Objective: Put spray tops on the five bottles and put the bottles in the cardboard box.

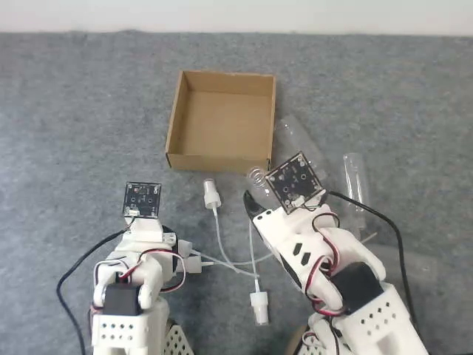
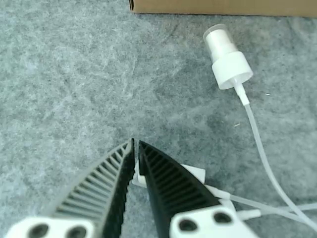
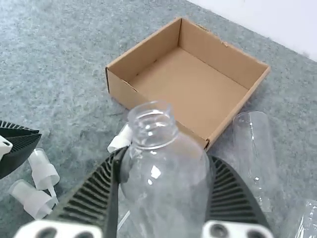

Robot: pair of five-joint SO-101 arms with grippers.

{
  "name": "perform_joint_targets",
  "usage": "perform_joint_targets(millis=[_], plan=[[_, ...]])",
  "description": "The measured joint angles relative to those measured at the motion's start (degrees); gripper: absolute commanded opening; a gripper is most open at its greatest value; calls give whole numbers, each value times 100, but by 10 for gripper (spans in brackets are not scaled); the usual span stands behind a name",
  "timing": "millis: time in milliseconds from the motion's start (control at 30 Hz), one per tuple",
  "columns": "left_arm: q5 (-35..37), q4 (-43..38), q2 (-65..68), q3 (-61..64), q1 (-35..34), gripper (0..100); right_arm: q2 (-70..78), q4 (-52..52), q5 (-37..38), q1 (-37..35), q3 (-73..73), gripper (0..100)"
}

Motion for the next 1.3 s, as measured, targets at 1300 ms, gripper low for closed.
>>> perform_joint_targets(millis=[1300], plan=[[-1011, -202, 0, -1873, -9, 12, 0, 0, 0, 0, 0, 121]])
